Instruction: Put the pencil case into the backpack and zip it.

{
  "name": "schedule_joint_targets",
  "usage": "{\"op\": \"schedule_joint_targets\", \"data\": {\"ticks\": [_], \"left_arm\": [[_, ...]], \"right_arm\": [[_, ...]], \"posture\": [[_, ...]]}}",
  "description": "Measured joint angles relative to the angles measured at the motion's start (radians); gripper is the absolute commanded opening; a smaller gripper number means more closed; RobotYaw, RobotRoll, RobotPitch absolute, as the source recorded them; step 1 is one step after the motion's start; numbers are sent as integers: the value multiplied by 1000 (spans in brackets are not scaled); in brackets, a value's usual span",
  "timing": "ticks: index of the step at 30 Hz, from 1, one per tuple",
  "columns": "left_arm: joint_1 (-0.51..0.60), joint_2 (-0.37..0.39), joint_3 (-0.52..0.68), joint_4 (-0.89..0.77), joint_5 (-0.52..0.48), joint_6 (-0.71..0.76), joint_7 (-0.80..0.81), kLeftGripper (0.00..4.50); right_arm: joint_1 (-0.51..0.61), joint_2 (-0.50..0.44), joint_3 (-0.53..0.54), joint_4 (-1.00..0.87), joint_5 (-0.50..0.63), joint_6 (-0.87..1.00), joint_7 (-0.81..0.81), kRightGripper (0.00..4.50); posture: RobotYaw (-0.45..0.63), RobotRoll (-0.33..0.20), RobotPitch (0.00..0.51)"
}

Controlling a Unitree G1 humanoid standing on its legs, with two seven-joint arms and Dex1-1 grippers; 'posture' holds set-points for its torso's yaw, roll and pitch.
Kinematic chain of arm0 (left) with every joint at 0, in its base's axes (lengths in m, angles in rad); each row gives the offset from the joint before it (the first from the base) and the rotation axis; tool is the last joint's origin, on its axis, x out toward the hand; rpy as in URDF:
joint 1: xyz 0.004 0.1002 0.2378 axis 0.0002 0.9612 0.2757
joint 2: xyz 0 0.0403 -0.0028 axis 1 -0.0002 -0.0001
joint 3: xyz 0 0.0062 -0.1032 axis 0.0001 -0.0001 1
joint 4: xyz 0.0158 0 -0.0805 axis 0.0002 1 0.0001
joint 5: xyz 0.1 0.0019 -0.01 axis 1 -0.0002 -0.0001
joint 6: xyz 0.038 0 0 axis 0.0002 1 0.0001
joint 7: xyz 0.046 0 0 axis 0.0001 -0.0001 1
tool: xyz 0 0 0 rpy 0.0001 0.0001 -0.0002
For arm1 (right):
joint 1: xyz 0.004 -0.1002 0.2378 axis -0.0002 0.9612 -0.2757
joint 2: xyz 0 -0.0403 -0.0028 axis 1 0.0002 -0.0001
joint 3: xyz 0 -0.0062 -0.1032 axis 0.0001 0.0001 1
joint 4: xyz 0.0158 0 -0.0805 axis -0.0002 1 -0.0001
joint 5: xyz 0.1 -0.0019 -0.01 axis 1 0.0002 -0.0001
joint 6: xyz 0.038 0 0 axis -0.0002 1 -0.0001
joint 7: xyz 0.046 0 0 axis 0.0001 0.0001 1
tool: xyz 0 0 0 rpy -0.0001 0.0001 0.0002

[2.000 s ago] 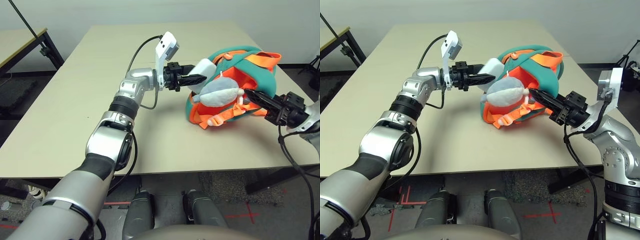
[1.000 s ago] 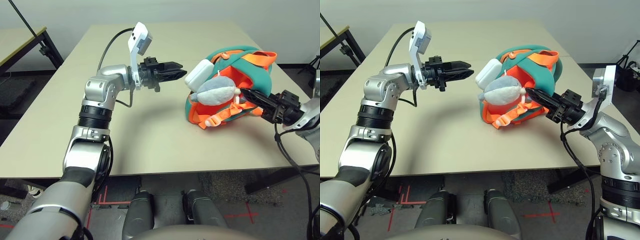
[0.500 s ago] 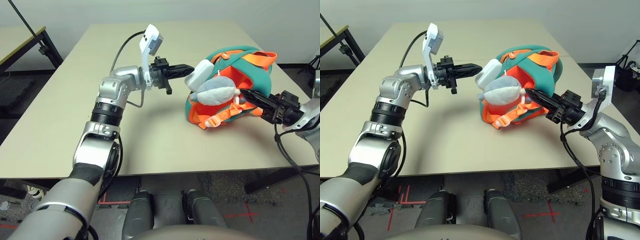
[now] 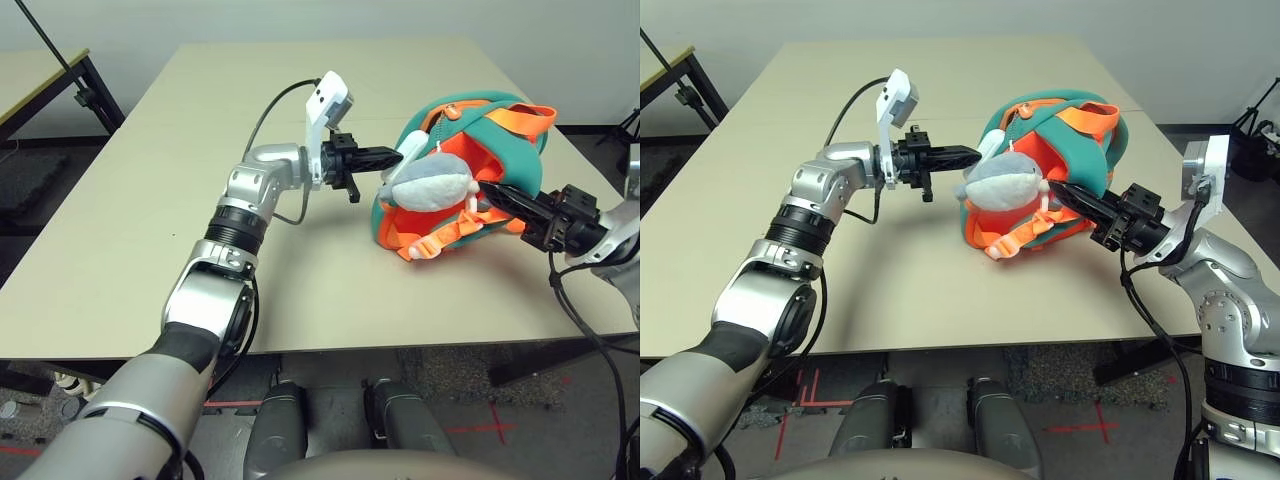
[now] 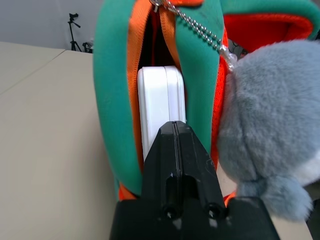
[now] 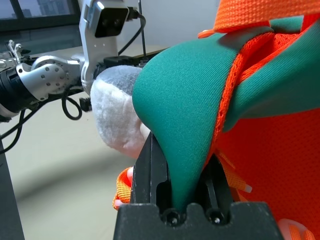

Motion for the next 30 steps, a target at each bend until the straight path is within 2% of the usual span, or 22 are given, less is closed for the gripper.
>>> {"op": "schedule_joint_targets", "data": {"ticks": [7,13,20,27,29,30], "left_arm": [[2,-56,5,75,19,-71,34,0],[3,-66,13,116,28,-107,57,0],[57,-60,1,108,36,-88,57,0],[113,-50,-19,13,37,-38,52,0],[112,-45,-12,-16,31,-14,52,309],[112,-36,-4,-37,24,5,52,603]], "right_arm": [[-1,-1,-1,-1,1,10,-2,64],[-1,-1,-1,-1,0,10,-5,64],[-6,1,1,-1,0,10,-6,64],[-17,1,3,0,-2,10,-5,64],[-18,1,4,1,-2,10,-5,64],[-21,1,5,1,-2,10,-5,64]], "posture": [[-27,0,73],[-22,0,77],[-17,0,73],[-13,0,75],[-9,0,75],[-7,0,77]]}}
